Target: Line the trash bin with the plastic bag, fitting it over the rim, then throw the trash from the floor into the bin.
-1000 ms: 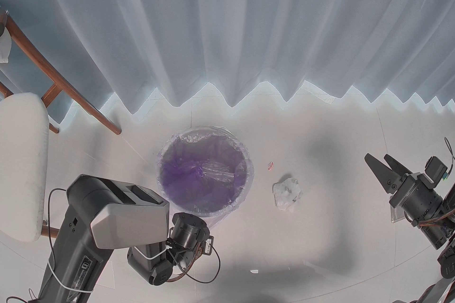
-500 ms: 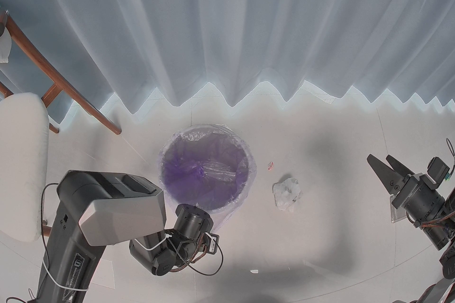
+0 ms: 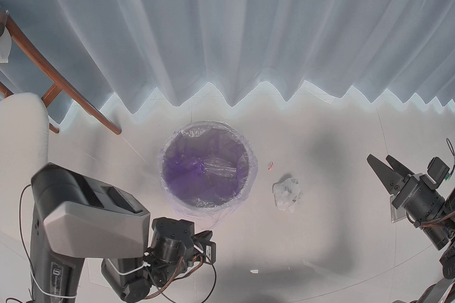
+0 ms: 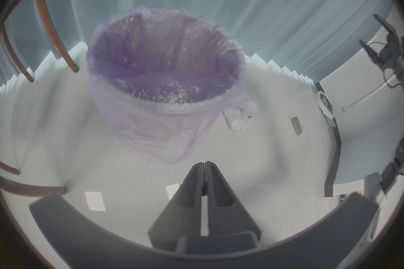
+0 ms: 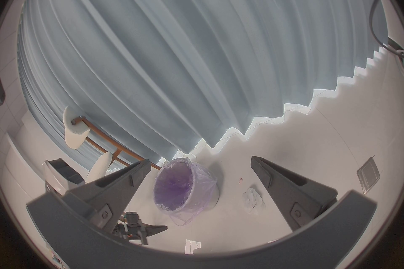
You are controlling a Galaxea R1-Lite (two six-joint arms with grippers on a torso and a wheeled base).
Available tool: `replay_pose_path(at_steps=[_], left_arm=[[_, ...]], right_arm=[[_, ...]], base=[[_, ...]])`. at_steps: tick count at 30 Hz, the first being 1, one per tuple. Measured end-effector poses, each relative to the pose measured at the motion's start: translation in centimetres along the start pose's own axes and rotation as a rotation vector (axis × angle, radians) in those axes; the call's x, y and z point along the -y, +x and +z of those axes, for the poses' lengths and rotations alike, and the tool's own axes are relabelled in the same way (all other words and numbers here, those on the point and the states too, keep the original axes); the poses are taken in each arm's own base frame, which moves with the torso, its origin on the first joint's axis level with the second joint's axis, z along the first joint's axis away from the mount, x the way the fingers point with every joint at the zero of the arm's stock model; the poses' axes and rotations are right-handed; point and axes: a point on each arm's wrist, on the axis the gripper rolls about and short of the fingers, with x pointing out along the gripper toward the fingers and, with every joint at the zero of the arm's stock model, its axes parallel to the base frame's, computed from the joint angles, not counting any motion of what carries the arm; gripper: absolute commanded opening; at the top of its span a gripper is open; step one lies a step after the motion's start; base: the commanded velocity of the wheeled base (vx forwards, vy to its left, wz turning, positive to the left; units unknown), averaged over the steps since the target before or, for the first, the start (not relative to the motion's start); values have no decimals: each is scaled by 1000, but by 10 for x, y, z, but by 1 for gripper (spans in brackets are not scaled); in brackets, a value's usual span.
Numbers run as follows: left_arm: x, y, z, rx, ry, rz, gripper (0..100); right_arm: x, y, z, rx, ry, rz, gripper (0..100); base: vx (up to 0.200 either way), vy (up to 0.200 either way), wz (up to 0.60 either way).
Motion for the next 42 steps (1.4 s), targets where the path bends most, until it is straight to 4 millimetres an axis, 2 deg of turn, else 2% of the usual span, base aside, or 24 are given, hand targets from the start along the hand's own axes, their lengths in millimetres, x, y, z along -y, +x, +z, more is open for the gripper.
replay_pose_path(at_steps=[4,11,19,23,27,31,35,38,42], left_arm=[[8,-31,6,13,-20,-44,0],[19,-93,46,168,-86,-145,0],[0,-157,97,380,-222,-158,0],[-7,-177,127,428,-260,-135,0],[-10,-196,149,404,-272,-125,0],[-16,-221,169,380,-289,-120,0],[-28,-249,189,432,-345,-122,0],[-34,-268,200,484,-386,-133,0],[-36,-283,206,517,-414,-158,0]], right_arm=[[0,0,-1,-5,1,-3,100],[3,0,-3,-25,5,-38,100],[6,-2,-10,-81,21,-100,100],[8,-3,-13,-123,25,-113,100],[11,2,-14,-178,28,-135,100],[15,13,-17,-295,35,-193,100],[18,35,-11,-369,43,-233,100],[21,54,-10,-395,47,-250,100],[28,76,-18,-411,49,-258,100]], base=[[0,0,0],[0,0,0],[0,0,0],[0,0,0],[0,0,0],[0,0,0],[0,0,0],[0,0,0],[0,0,0]])
